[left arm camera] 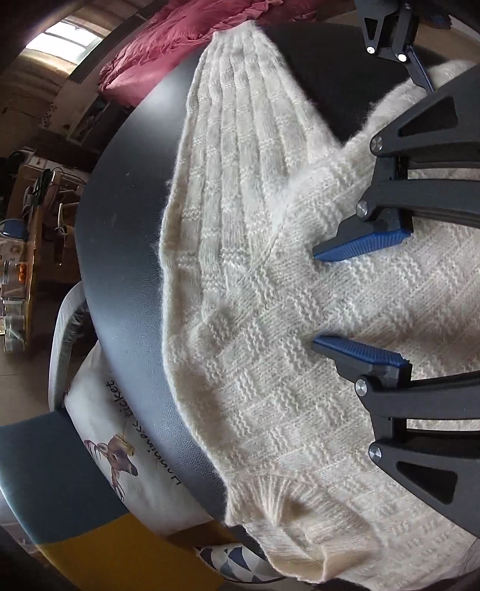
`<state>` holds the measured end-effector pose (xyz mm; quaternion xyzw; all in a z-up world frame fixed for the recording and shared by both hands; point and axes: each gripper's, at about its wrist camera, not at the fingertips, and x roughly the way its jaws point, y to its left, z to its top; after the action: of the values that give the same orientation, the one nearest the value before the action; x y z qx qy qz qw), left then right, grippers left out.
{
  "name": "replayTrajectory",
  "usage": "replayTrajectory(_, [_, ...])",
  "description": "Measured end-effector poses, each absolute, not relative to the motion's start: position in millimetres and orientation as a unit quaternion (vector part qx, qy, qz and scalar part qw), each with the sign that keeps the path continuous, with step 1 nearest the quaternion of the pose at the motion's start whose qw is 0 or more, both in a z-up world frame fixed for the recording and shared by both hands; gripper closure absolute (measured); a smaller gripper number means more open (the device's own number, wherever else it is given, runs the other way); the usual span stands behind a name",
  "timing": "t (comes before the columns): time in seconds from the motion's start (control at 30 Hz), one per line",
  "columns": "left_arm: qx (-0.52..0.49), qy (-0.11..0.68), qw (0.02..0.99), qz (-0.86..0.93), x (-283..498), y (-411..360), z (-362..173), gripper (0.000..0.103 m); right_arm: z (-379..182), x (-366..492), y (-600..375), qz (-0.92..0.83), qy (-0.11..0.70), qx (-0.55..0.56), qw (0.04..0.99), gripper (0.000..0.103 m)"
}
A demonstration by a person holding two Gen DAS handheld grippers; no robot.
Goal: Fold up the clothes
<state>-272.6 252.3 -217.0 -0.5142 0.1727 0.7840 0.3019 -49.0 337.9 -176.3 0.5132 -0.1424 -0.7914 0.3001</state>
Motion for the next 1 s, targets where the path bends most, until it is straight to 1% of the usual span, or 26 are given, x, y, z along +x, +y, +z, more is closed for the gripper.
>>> replayTrajectory(0.1, [-0.509,0.135,0.306,0.793,-264.4,237.0,-203.5,0.062,-156.6,-57.4,366.2,-0.83,-0.171,0.469,0.25,0.017])
replayTrajectory(0.17, [-0.497,0.103,0.321,0.8,-254.6,224.6,-192.8,0.062,-143.9,-69.0,387.0,-0.854,-0.178,0.444,0.204,0.017])
replayTrajectory(0.3, [-0.479,0.069,0.354,0.8,-230.7,208.7,-185.3,0.062,-143.4,-112.6,410.1,-0.871,-0.139,0.456,0.118,0.017])
replayTrajectory(0.4, [-0.488,0.078,0.365,0.789,-219.4,215.6,-195.1,0.062,-161.4,-145.2,421.8,-0.85,-0.143,0.497,0.102,0.017])
replayTrajectory(0.47, [-0.499,0.091,0.367,0.779,-213.8,217.7,-208.1,0.062,-174.8,-162.7,428.3,-0.837,-0.127,0.528,0.074,0.017])
replayTrajectory(0.53, [-0.509,0.1,0.37,0.771,-208.3,218.5,-219.7,0.062,-178.0,-173.7,429.9,-0.837,-0.108,0.534,0.058,0.017])
replayTrajectory(0.67, [-0.508,0.096,0.371,0.772,-203.7,216.3,-224.4,0.062,-181.3,-190.2,431.7,-0.839,-0.077,0.538,0.03,0.017])
replayTrajectory(0.73, [-0.507,0.099,0.371,0.771,-201.9,216.8,-224.6,0.062,-181.0,-194.7,434.9,-0.841,-0.081,0.535,0.024,0.017])
replayTrajectory(0.77, [-0.507,0.101,0.371,0.771,-201.1,216.8,-224.4,0.062,-179.6,-195.4,437.6,-0.842,-0.093,0.531,0.023,0.017])
replayTrajectory(0.8, [-0.507,0.101,0.372,0.771,-201.0,216.6,-223.6,0.062,-175.6,-192.5,442.2,-0.843,-0.124,0.523,0.029,0.017])
replayTrajectory(0.9, [-0.507,0.095,0.374,0.771,-201.5,215.0,-224.2,0.062,-165.8,-164.4,449.0,-0.834,-0.263,0.474,0.101,0.016])
replayTrajectory(0.93, [-0.507,0.094,0.374,0.771,-201.6,214.5,-224.5,0.062,-165.6,-151.5,449.0,-0.823,-0.306,0.46,0.13,0.012])
replayTrajectory(1.0, [-0.505,0.094,0.37,0.774,-201.3,213.7,-222.0,0.062,-166.4,-125.6,448.7,-0.797,-0.384,0.431,0.177,0.008])
